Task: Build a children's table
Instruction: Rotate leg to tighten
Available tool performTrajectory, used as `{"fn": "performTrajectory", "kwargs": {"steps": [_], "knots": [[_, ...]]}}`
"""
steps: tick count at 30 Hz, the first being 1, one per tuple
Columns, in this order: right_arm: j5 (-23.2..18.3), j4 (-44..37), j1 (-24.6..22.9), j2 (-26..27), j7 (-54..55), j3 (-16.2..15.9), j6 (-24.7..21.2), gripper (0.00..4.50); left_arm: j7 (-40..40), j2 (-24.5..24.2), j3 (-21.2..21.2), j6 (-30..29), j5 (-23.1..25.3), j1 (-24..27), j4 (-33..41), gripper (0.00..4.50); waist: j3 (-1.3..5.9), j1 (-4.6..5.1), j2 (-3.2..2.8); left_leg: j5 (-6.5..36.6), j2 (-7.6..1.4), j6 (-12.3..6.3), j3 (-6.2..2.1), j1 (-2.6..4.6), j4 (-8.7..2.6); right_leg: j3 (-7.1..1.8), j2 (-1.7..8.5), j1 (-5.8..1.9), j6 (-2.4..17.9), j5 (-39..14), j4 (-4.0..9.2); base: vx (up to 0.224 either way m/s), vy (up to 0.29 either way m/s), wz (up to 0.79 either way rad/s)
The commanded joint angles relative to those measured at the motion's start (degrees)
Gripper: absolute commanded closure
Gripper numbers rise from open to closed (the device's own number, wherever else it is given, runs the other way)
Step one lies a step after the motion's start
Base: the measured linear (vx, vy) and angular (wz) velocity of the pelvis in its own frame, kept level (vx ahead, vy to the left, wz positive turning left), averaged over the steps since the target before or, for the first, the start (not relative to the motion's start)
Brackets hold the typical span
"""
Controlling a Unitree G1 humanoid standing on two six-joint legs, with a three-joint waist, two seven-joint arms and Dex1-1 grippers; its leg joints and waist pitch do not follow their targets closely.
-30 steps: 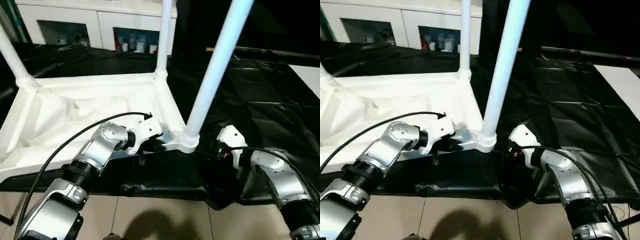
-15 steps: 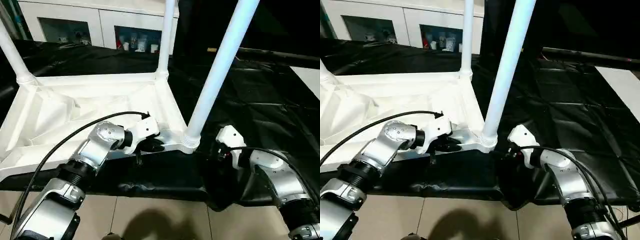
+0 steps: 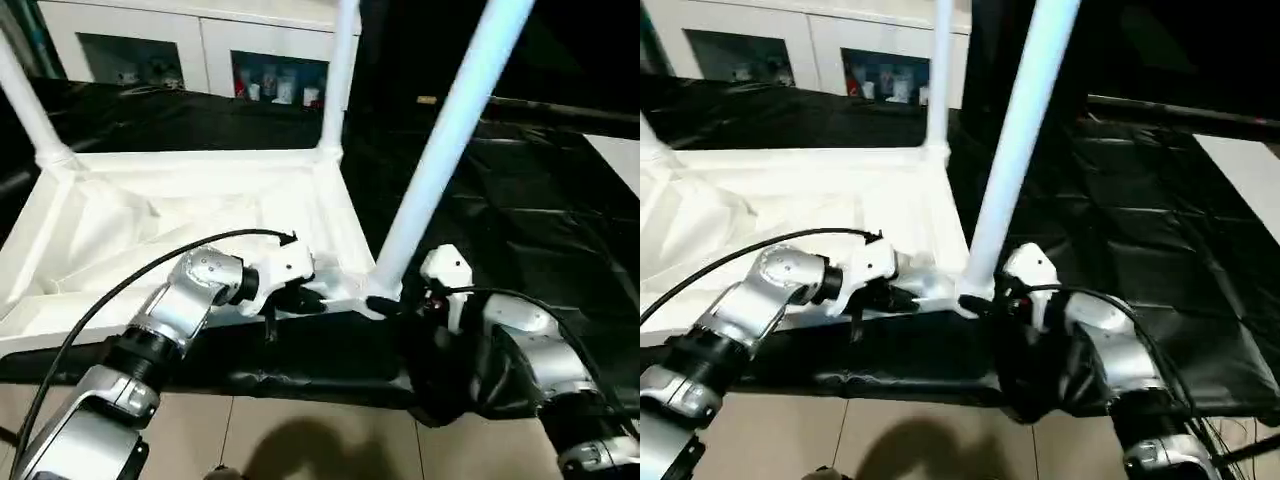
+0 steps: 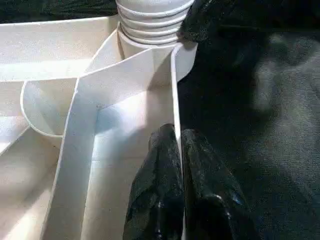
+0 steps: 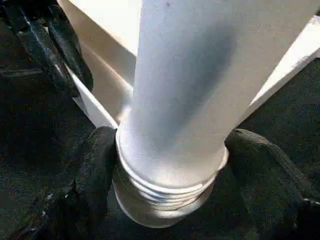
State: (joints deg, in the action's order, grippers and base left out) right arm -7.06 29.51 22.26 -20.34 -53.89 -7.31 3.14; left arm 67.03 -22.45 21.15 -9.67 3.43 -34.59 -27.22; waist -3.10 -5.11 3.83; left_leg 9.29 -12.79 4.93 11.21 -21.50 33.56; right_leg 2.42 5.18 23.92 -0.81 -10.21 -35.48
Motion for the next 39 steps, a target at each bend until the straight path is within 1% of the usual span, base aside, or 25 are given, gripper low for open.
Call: {"fn": "performTrajectory", "kwargs": {"steps": [1, 2, 3, 4, 7, 8, 12, 16, 19, 23, 26, 27, 28, 29, 30, 31, 32, 33, 34, 35, 37, 38, 39], "knots": [[-1.47, 0.75, 1.51, -0.55, -0.72, 1.03, 0.24, 0.87, 4.04, 0.37, 2.96, -0.11, -1.14, 2.25, 0.2, 4.45, 3.66, -0.14, 0.28, 15.25, -0.43, -1.64, -0.16, 0.69, -3.91, -1.56, 2.18, -2.63, 11.86, -13.22, 4.22, 0.0, 0.0, 0.0], [-1.91, 0.86, 1.59, -0.4, -1.65, 0.9, 0.18, 0.87, 3.93, 0.34, 2.8, 0.07, -0.99, 2.28, 0.14, 4.45, 3.65, -0.12, 0.35, 15.43, -0.42, -1.63, -0.14, 0.7, -3.92, -1.56, 2.16, -2.62, 11.74, -13.49, 4.29, 0.0, 0.0, 0.0], [-2.06, 1.02, 1.65, -0.31, -2.1, 0.86, 0.25, 1.17, 3.98, 0.29, 2.7, 0.06, -0.9, 2.35, 0.24, 4.5, 3.63, -0.15, 0.35, 15.6, -0.43, -1.62, -0.16, 0.73, -3.94, -1.58, 2.21, -2.61, 11.58, -14.07, 4.33, 0.0, 0.0, 0.0], [-2.3, 1.15, 1.69, -0.19, -2.5, 0.92, 0.34, 1.24, 4.01, 0.25, 2.62, 0.04, -0.86, 2.4, 0.32, 4.5, 3.64, -0.17, 0.35, 15.52, -0.42, -1.61, -0.14, 0.75, -3.92, -1.6, 2.22, -2.59, 11.49, -14.13, 4.34, 0.0, 0.0, 0.0], [-3.01, 1.08, 1.69, 0.13, -3.45, 1.16, 0.43, 1.31, 4.08, 0.12, 2.51, -0.17, -0.91, 2.61, 0.69, 4.5, 3.63, -0.21, 0.33, 15.39, -0.44, -1.48, -0.18, 0.73, -3.96, -1.59, 2.23, -2.56, 11.31, -14.3, 4.32, 0.0, 0.0, 0.0], [-3.42, 0.82, 1.67, 0.21, -4.04, 1.21, 0.25, 1.58, 4.14, 0.05, 2.48, -0.26, -0.96, 2.67, 0.78, 4.5, 3.68, -0.23, 0.33, 15.19, -0.46, -1.46, -0.2, 0.73, -3.96, -1.59, 2.25, -2.62, 11.35, -14.02, 4.27, 0.0, 0.0, 0.0], [-4.44, 0.23, 1.5, 0.27, -6.24, 1.19, -0.31, 1.76, 4.16, -0.26, 2.39, -0.82, -1.09, 3.15, 1.67, 4.5, 3.73, -0.21, 0.41, 14.53, -0.4, -1.73, -0.12, 0.71, -3.87, -1.59, 2.17, -2.67, 11.74, -12.72, 4.12, 0.0, 0.0, 0.0], [-4.64, 0.83, 1.5, 0.18, -6.82, 1.22, -0.24, 1.8, 4.2, -0.34, 2.25, -1.02, -1.13, 3.33, 1.94, 4.5, 3.69, -0.23, 0.42, 14.3, -0.4, -1.85, -0.12, 0.68, -3.87, -1.59, 2.22, -2.66, 11.76, -13.04, 4.16, 0.0, 0.0, 0.0], [-5.2, 1.46, 1.47, 0.4, -7.58, 1.4, -0.59, 1.81, 4.35, -0.34, 2.16, -1.22, -1.15, 3.32, 1.85, 4.5, 3.56, -0.21, 0.28, 15.24, -0.44, -1.62, -0.14, 0.8, -3.96, -1.6, 2.21, -2.49, 11.46, -14.46, 4.32, 0.0, 0.0, 0.0], [-5.36, 2.13, 1.48, 1.02, -6.47, 1.99, -0.73, 1.81, 3.41, 0.12, 1.75, -1.68, -1.12, 3.17, 1.38, 4.5, 3.57, -0.18, 0.29, 15.25, -0.38, -1.49, -0.13, 0.74, -3.96, -1.61, 2.21, -2.53, 11.44, -14.38, 4.35, 0.0, 0.0, 0.0], [-3.91, 6.06, 2.51, 3.44, 2.12, 4.31, -0.46, 1.81, -2.34, 2.69, 0.19, -3.55, -0.42, 1.97, -0.9, 4.5, 3.35, 0.05, 0.27, 16.48, -0.34, -0.91, -0.12, 0.8, -4.09, -1.6, 2.16, -2.3, 11.15, -16.33, 4.58, 0.0, 0.0, 0.0], [-3.66, 6.96, 2.71, 4.1, 4.3, 4.8, -0.52, 1.81, -3.97, 3.39, -0.15, -3.87, -0.13, 1.54, -1.71, 4.5, 3.34, 0.14, 0.36, 17.43, -0.25, -0.31, -0.22, 0.9, -4.13, -1.56, 2.24, -2.29, 10.59, -18.78, 4.79, 0.0, 0.0, 0.0], [-3.26, 8.85, 3.16, 5.44, 8.77, 5.77, -0.66, 1.81, -7.34, 4.85, -0.87, -4.5, 0.48, 0.61, -3.47, 4.5, 3.21, 0.26, 0.3, 18.26, -0.22, 0.27, -0.23, 1.06, -4.21, -1.57, 2.26, -2.03, 9.86, -21.27, 5.13, 0.0, 0.0, 0.0], [-2.96, 10.08, 3.37, 6.61, 12.06, 6.27, -0.82, 1.81, -9.7, 5.88, -0.99, -4.87, 1.26, -0.19, -5.03, 4.5, 3.15, 0.34, 0.33, 18.84, -0.18, 0.53, -0.34, 1.05, -4.21, -1.53, 2.28, -2.03, 9.54, -22.39, 5.21, 0.0, 0.0, 0.0], [-2.79, 10.86, 3.51, 7.38, 14.18, 6.56, -0.92, 1.81, -11.19, 6.53, -1.03, -5.1, 1.78, -0.71, -6.04, 4.5, 3.13, 0.28, 0.23, 20.03, -0.19, 0.9, -0.45, 1.25, -4.29, -1.46, 2.38, -1.87, 8.66, -24.87, 5.59, 0.0, 0.0, 0.0], [-2.42, 11.54, 3.68, 8.63, 17.5, 6.9, -1.3, 1.81, -13.46, 7.73, -1.36, -5.36, 2.11, -1.41, -7.38, 4.5, 3.15, 0.39, 0.25, 20.31, -0.18, 1.02, -0.54, 1.14, -4.33, -1.43, 2.41, -1.95, 8.31, -25.4, 5.64, 0.0, 0.0, 0.0], [-2.04, 12.22, 3.85, 9.87, 20.81, 7.25, -1.68, 1.81, -15.71, 8.92, -1.7, -5.62, 2.42, -2.09, -8.7, 4.5, 3.01, 0.53, 0.22, 21.72, -0.11, 1.47, -0.69, 1.31, -4.53, -1.32, 2.36, -1.68, 7.14, -27.65, 6.03, 0.0, 0.0, 0.0], [-1.43, 13.08, 4.23, 11.05, 24.8, 7.67, -1.79, 1.81, -17.58, 10.0, -1.89, -5.91, 2.7, -2.72, -9.9, 4.5, 2.97, 0.57, 0.31, 22.43, -0.02, 1.51, -0.77, 1.35, -4.53, -1.22, 2.37, -1.67, 6.7, -28.78, 6.2, 0.0, 0.0, 0.0], [-1.44, 14.4, 5.02, 13.01, 29.55, 8.71, -2.23, 1.81, -20.37, 11.57, -2.14, -5.97, 3.21, -3.65, -11.62, 4.5, 3.01, 0.84, 0.21, 22.87, 0.0, 1.79, -0.92, 1.26, -4.6, -1.16, 2.37, -1.63, 6.29, -29.51, 6.22, 0.0, 0.0, 0.0], [-1.52, 15.28, 5.58, 14.24, 32.42, 9.42, -2.48, 1.81, -22.03, 12.53, -2.28, -5.96, 3.59, -4.21, -12.67, 4.5, 3.04, 0.98, 0.23, 23.57, 0.05, 1.99, -1.0, 1.36, -4.66, -1.04, 2.32, -1.51, 5.81, -29.9, 6.37, 0.0, 0.0, 0.0], [-1.1, 17.03, 6.94, 16.41, 37.46, 10.12, -2.66, 1.81, -25.36, 14.28, -2.58, -5.84, 4.41, -5.37, -14.8, 4.5, 2.98, 1.31, 0.27, 24.79, 0.15, 1.95, -1.09, 1.3, -4.69, -0.92, 2.19, -1.44, 5.22, -30.25, 6.65, 0.0, 0.0, 0.0], [-0.93, 18.39, 8.22, 18.16, 40.11, 10.43, -2.43, 1.81, -27.09, 15.43, -2.37, -5.39, 5.26, -6.25, -16.54, 4.5, 3.03, 1.42, 0.19, 25.3, 0.21, 1.96, -1.12, 1.35, -4.65, -0.95, 2.22, -1.25, 5.22, -30.46, 6.65, 0.0, 0.0, 0.0], [-1.06, 19.04, 9.05, 19.4, 40.63, 10.49, -2.27, 1.81, -27.69, 16.01, -2.0, -4.91, 5.86, -6.79, -17.62, 4.5, 3.03, 1.69, 0.19, 26.4, 0.29, 1.94, -1.2, 1.57, -4.61, -0.86, 2.13, -1.02, 5.01, -30.97, 6.84, 0.0, 0.0, 0.0]]}}
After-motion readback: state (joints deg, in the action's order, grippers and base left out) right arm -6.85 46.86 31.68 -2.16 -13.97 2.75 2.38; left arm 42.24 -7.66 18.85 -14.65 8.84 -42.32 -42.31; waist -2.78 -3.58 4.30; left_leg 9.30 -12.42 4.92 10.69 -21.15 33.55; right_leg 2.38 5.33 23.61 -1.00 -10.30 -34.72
